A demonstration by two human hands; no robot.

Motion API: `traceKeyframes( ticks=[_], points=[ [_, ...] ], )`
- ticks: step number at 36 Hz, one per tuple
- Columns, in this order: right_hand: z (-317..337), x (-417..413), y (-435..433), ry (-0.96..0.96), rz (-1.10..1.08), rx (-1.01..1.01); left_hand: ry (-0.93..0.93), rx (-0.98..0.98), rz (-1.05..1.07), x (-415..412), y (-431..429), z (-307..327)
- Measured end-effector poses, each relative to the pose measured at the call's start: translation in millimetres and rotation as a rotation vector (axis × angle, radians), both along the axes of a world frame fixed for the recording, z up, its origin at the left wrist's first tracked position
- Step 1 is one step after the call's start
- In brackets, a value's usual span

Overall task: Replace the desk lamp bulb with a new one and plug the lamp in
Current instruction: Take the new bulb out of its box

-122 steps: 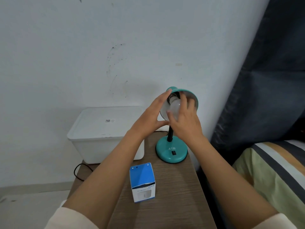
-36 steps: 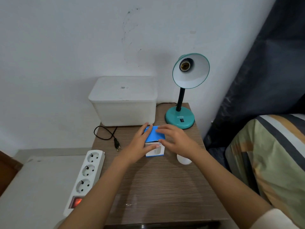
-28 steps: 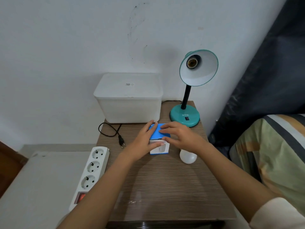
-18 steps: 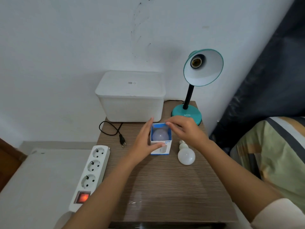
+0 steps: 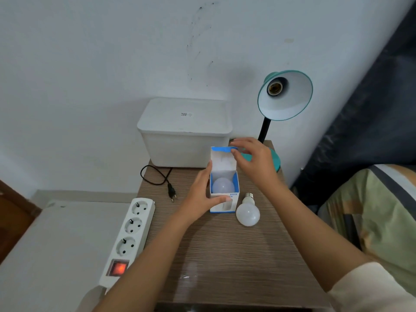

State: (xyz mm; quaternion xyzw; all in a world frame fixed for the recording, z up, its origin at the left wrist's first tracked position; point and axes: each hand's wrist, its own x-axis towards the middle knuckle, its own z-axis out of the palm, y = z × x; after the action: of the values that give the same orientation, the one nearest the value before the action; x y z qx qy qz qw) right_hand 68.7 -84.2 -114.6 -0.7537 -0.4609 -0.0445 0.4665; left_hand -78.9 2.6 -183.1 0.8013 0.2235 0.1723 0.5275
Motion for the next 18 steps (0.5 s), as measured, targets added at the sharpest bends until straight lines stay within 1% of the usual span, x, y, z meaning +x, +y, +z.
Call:
traceKeyframes(
  ticks=[3, 5, 6, 8, 11, 16, 18],
  points=[
    [-6.5, -7.1, -12.0, -0.053, 0.005, 0.039, -0.003, -0.013, 0.018, 1.2, -1.0, -0.9],
    [-10.7, -11.5, -16.5, -0.044, 0.083, -0.026, -0.017, -0.016, 0.033, 1.9, -1.6, -1.5],
    [-11.3, -13.5, -17.2, -0.026, 0.136, -0.103, -0.02, -0.013, 0.037, 2.1, -2.0, -1.7],
    [-10.4, -17.4, -16.0, -0.006, 0.231, -0.321, -0.023, -0.001, 0.038, 1.9, -3.2, -1.9],
    [-7.8, -24.3, -9.1, -0.066, 0.273, -0.599, -0.03, 0.027, 0.04, 1.2, -3.7, -3.8],
    [3.4, -37.2, 5.3, 0.003, 0.267, -0.862, -0.011, 0.021, 0.023, 0.0, -3.5, -3.3],
    [7.4, -37.7, 10.0, -0.03, 0.248, -0.945, -0.007, 0.024, 0.016, -0.1, -3.5, -3.2]
  ],
)
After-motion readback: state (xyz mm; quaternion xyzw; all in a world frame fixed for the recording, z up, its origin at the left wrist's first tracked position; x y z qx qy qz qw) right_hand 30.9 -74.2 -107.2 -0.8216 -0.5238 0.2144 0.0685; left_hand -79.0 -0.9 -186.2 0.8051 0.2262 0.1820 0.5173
